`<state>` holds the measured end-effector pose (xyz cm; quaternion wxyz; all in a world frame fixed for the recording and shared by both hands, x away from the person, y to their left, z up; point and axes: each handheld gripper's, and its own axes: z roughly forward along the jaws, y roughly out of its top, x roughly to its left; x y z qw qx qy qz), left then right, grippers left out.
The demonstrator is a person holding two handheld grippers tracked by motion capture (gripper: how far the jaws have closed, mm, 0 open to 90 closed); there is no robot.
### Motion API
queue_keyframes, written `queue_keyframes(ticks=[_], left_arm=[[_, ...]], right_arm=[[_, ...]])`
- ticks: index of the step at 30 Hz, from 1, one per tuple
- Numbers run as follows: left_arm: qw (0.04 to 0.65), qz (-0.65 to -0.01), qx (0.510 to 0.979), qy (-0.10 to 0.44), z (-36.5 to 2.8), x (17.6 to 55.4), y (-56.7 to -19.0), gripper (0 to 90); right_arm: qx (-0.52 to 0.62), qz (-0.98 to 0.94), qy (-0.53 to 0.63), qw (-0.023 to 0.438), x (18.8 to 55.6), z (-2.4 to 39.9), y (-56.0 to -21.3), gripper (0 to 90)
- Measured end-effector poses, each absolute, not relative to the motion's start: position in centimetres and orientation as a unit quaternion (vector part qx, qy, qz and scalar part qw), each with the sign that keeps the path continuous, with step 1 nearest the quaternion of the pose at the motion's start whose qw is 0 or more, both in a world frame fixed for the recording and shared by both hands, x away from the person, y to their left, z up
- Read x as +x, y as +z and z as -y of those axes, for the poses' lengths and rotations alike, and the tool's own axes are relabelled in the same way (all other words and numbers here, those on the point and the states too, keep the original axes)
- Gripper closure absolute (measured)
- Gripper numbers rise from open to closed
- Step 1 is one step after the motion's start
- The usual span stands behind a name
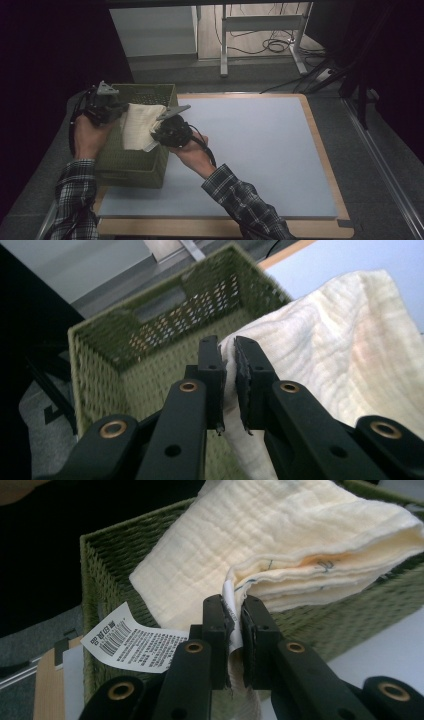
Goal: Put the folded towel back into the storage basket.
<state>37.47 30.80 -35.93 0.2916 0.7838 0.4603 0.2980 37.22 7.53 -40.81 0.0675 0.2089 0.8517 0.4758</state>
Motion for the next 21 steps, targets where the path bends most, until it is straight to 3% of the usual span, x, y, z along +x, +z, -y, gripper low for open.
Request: queue_keyframes(ticks=[21], left_arm=[[0.272,-0.480,0.792,0.260,-34.2,36.9,-41.5,81.9]], right_arm=[[0.216,-0.885,0.411,0.036,36.1,-12.8,-44.5,81.4]])
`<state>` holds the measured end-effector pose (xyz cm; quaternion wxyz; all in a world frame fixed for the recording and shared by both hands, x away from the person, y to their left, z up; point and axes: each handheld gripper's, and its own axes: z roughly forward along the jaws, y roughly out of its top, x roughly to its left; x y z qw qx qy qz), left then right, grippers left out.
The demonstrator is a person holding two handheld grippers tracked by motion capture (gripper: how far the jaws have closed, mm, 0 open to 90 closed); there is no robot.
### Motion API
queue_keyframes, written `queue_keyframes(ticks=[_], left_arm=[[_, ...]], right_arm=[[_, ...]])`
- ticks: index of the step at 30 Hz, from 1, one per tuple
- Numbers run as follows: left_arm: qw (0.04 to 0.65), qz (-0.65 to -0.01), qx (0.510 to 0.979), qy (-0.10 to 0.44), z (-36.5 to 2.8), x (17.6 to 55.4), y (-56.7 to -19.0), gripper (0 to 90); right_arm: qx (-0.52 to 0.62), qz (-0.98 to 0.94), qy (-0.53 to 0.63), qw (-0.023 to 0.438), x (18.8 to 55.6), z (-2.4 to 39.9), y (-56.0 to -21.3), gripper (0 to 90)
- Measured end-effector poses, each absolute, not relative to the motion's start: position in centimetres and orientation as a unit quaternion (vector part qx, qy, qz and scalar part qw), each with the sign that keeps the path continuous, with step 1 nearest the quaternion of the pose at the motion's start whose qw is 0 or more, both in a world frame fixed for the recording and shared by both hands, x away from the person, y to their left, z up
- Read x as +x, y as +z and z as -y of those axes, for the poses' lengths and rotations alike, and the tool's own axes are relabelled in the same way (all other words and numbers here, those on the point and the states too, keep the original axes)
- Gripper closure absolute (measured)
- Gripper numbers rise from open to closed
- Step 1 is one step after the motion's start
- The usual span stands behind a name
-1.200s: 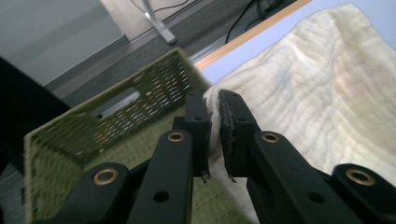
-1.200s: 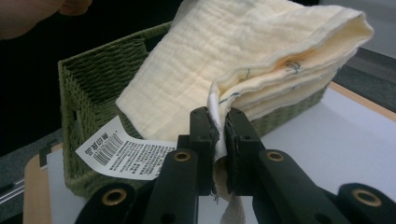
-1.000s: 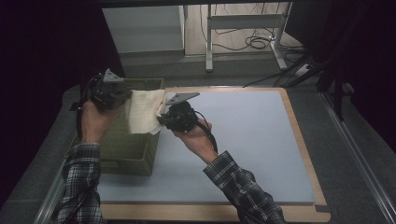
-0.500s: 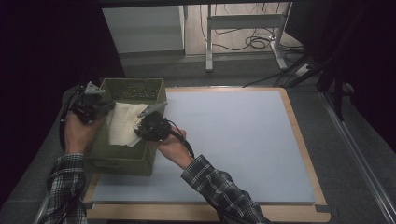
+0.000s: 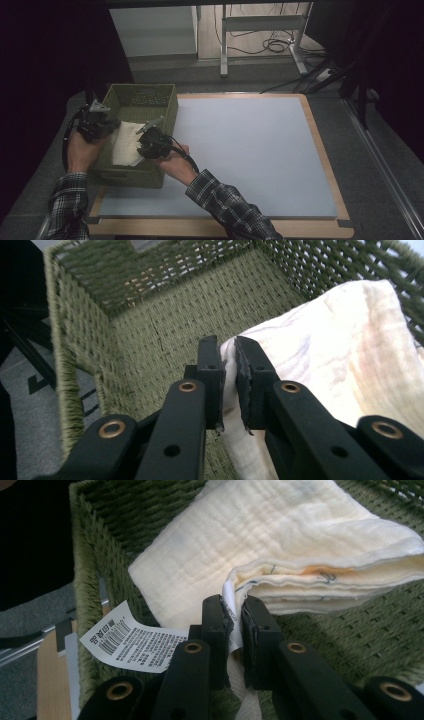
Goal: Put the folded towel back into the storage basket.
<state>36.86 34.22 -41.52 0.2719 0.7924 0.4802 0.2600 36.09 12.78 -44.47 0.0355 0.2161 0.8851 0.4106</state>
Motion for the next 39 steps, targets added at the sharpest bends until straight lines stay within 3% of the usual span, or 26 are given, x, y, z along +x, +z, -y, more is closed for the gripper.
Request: queue_keyframes(ticks=[17,20,24,32,39], left_arm=[[0.258,-0.477,0.805,0.241,-33.3,37.7,-43.7,81.6],[0.253,-0.481,0.806,0.235,-33.2,37.9,-44.4,80.6],[0.251,-0.487,0.801,0.241,-33.1,38.1,-44.9,66.2],[0.269,-0.497,0.787,0.250,-33.3,38.0,-44.5,54.9],[0.286,-0.503,0.780,0.239,-33.0,37.9,-44.4,42.5]], right_arm=[[0.222,-0.900,0.373,0.030,35.7,-13.0,-45.5,79.8],[0.219,-0.901,0.372,0.030,35.7,-13.0,-45.5,74.2],[0.211,-0.900,0.379,0.040,35.6,-13.1,-45.3,63.0],[0.217,-0.891,0.396,0.049,36.2,-11.8,-44.5,58.4],[0.195,-0.888,0.412,0.065,35.9,-11.0,-43.9,46.0]])
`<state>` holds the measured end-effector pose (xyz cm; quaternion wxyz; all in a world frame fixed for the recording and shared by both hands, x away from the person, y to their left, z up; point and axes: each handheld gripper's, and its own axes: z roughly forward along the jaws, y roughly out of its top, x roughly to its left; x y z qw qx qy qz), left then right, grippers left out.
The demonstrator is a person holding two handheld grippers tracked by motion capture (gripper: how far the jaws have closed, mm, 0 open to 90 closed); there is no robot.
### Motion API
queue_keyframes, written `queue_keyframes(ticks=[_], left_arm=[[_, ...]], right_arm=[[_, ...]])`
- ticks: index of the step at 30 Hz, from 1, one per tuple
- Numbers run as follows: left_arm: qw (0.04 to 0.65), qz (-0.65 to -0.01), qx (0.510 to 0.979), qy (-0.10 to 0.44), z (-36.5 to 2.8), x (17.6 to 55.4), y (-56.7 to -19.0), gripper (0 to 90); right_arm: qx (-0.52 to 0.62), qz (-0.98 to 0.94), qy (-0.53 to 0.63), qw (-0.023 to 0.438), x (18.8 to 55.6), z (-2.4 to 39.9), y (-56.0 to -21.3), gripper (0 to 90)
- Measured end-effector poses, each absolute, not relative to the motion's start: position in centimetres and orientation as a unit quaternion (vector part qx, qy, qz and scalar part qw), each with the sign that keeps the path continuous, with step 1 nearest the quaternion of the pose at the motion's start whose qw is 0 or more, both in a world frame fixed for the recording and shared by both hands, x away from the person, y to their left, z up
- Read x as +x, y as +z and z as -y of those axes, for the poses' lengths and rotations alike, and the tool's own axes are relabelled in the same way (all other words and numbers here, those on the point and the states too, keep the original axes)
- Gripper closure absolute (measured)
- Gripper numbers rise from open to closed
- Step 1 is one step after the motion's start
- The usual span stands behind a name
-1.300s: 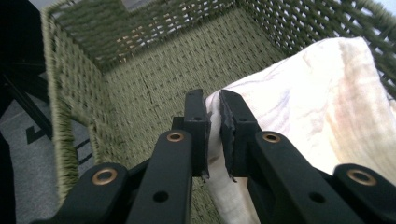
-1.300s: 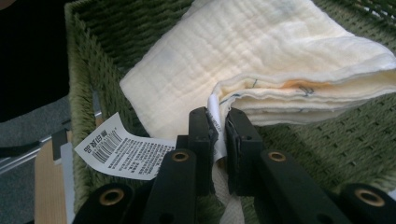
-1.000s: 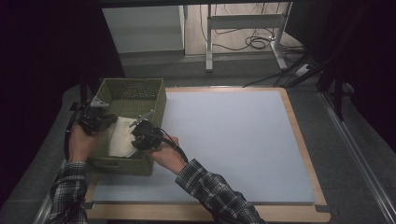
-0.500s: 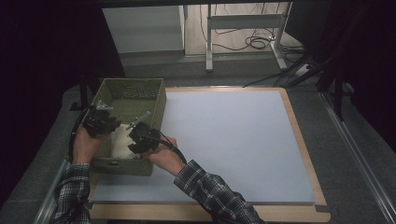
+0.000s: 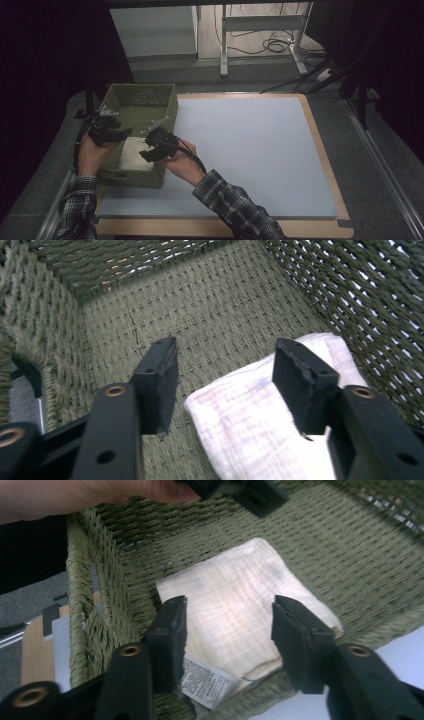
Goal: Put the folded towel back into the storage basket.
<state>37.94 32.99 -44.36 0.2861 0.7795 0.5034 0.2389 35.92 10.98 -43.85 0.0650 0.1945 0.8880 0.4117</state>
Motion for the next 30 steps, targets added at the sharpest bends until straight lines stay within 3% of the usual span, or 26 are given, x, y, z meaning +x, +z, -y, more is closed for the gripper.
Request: queue_keyframes(ticks=[7,23,30], left_arm=[[0.312,-0.509,0.771,0.223,-32.6,38.1,-44.3,32.5],[0.343,-0.500,0.770,0.198,-30.2,38.4,-44.1,13.7],[0.363,-0.494,0.767,0.193,-28.9,38.1,-43.6,9.5]], right_arm=[[0.177,-0.883,0.426,0.082,35.7,-9.9,-43.1,36.9],[0.160,-0.881,0.433,0.103,34.9,-6.3,-42.8,27.5],[0.172,-0.880,0.433,0.095,35.0,-4.3,-43.4,22.5]])
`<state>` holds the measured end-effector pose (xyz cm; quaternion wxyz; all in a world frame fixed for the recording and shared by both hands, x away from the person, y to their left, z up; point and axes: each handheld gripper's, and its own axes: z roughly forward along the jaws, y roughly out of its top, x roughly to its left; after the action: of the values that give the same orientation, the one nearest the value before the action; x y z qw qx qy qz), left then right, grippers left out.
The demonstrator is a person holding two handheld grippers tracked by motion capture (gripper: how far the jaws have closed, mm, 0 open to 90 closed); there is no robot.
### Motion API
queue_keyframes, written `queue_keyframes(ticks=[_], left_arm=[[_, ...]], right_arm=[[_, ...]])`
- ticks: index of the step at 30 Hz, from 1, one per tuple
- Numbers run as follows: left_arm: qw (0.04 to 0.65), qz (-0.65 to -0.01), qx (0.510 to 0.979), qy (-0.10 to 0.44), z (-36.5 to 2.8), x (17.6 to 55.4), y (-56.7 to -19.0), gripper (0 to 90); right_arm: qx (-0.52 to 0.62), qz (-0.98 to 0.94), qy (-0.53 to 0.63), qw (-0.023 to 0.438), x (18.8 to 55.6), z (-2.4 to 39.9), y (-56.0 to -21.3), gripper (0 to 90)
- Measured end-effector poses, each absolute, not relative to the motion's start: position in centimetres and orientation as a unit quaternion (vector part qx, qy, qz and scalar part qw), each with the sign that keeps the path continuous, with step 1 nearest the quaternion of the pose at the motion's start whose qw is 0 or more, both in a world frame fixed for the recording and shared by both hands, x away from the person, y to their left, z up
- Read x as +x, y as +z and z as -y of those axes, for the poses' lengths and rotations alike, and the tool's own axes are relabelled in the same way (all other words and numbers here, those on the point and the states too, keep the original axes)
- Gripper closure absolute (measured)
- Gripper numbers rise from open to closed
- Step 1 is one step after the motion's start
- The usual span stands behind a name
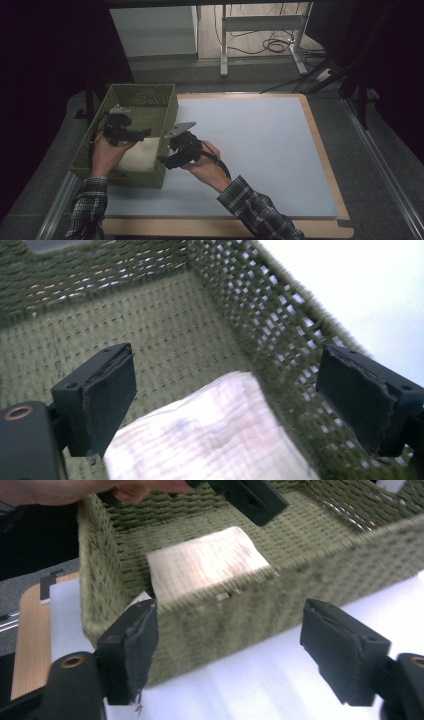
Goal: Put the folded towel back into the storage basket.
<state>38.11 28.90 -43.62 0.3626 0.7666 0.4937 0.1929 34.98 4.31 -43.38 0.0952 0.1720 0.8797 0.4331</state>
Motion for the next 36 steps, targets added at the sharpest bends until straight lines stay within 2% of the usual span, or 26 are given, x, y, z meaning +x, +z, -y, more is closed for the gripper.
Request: queue_keyframes(ticks=[17,25,36], left_arm=[[0.381,-0.463,0.780,0.179,-24.5,37.7,-42.7,3.3],[0.370,-0.440,0.796,0.189,-21.5,37.4,-41.9,1.7],[0.379,-0.417,0.807,0.180,-17.8,37.0,-42.0,0.7]], right_arm=[[0.184,-0.879,0.432,0.081,35.2,0.3,-44.1,11.0],[0.202,-0.877,0.427,0.089,35.3,3.1,-44.5,6.5],[0.222,-0.874,0.418,0.110,35.4,7.2,-44.7,4.6]])
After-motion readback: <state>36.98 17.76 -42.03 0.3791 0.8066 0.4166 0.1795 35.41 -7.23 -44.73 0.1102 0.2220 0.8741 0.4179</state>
